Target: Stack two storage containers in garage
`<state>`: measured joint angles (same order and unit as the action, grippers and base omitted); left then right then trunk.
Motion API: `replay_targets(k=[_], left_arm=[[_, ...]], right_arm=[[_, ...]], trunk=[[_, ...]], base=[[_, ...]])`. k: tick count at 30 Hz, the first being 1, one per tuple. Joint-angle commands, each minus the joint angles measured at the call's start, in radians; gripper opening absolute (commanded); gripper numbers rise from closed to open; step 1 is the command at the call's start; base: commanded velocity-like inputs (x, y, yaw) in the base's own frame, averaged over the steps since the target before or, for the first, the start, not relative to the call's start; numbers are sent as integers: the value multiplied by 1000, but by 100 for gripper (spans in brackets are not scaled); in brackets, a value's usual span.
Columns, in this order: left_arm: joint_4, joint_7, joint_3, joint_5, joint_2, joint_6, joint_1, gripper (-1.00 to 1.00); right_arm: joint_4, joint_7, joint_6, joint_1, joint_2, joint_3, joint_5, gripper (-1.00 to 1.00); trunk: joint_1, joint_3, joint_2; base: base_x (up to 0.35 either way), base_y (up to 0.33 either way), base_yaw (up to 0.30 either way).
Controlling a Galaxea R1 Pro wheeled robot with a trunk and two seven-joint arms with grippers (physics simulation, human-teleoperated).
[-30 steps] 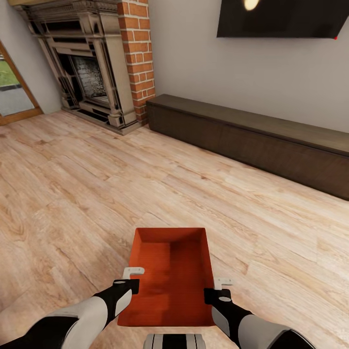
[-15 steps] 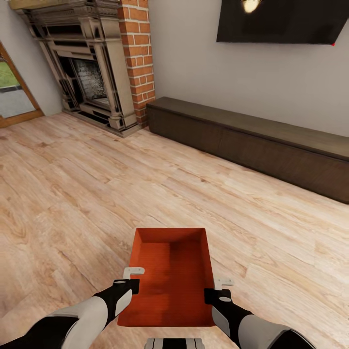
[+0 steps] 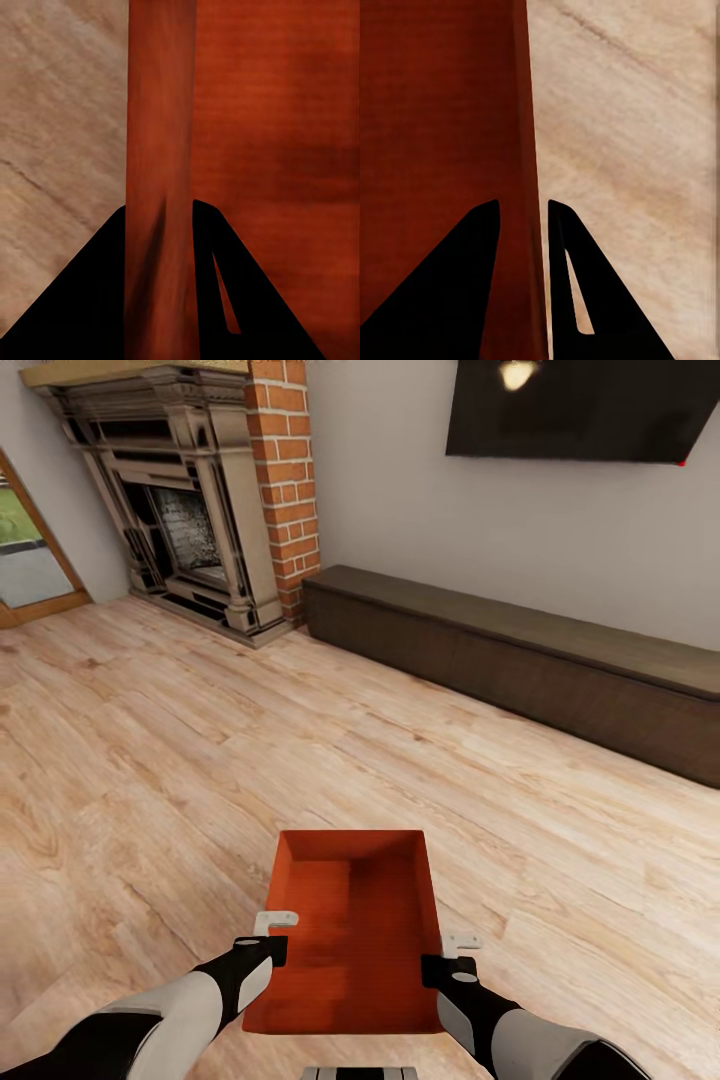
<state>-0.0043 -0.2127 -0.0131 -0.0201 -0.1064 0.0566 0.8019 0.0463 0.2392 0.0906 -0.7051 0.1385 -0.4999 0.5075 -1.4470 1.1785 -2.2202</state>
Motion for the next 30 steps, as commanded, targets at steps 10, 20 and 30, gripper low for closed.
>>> replay_targets(k=[10, 20, 30], left_arm=[[0, -31, -4, 0, 4, 5, 1, -100], [0, -31, -4, 0, 4, 4, 0, -100], [0, -31, -4, 0, 4, 3, 0, -100]], right_arm=[[-2, 11, 8, -1, 0, 4, 13, -100], [-2, 11, 8, -1, 0, 4, 13, -100], [-2, 11, 8, -1, 0, 4, -21, -100]], trunk=[[39, -31, 70], [77, -62, 140], [115, -93, 210]], base=[[0, 0, 0], [0, 0, 0], [0, 0, 0]])
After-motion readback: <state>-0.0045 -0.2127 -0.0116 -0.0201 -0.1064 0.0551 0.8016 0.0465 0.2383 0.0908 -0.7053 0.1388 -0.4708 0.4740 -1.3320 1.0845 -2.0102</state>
